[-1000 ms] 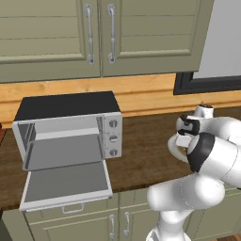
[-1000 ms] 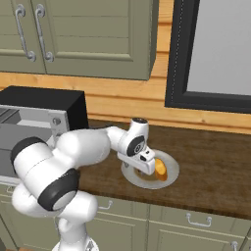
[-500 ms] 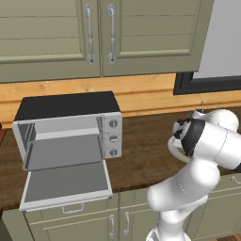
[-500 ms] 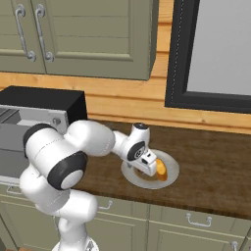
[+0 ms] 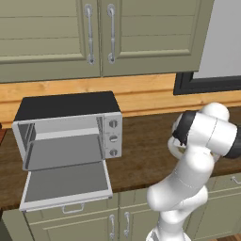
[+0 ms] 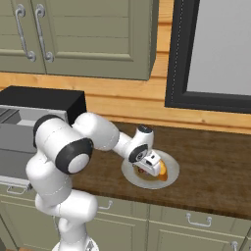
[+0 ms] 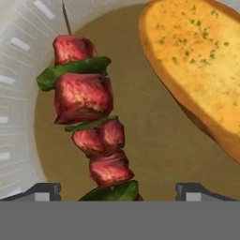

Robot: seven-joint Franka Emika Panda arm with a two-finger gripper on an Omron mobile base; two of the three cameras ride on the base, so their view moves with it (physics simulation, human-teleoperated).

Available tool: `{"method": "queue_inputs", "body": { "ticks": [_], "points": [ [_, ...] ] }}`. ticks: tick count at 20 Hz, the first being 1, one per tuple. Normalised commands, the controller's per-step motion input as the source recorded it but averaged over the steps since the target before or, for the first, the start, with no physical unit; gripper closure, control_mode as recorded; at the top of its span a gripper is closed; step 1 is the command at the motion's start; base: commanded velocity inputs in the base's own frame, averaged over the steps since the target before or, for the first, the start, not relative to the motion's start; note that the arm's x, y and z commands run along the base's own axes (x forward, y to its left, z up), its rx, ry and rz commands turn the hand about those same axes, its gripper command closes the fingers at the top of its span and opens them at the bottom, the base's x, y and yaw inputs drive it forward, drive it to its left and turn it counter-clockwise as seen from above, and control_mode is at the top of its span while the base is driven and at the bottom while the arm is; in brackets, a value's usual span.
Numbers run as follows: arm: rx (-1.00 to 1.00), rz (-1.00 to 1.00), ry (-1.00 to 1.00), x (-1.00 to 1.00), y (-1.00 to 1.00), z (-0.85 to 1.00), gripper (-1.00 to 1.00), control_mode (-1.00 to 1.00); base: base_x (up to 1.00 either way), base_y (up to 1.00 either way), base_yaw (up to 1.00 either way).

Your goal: Pick up the kebab skewer and baguette bread, and place them inside the toaster oven. Close the toaster oven door and start by setting the timer.

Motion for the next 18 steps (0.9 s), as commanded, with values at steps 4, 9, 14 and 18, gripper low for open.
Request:
{"method": "queue_inputs", "body": {
  "ticks": [4, 9, 14, 18],
  "points": [
    [-0.02, 0.0, -0.02, 0.03, -0.03, -0.1, -1.0, -1.0, 0.0, 0.0, 0.0],
    [0.0, -0.01, 0.0, -0.03, 0.0, -0.08, 1.0, -1.0, 0.0, 0.0, 0.0],
    [0.0, -0.02, 0.0, -0.17, 0.07, -0.07, 1.0, -1.0, 0.0, 0.0, 0.0],
    [0.0, 0.0, 0.0, -0.13, 0.23, 0.45, 1.0, -1.0, 0.0, 0.0, 0.0]
  ]
}}
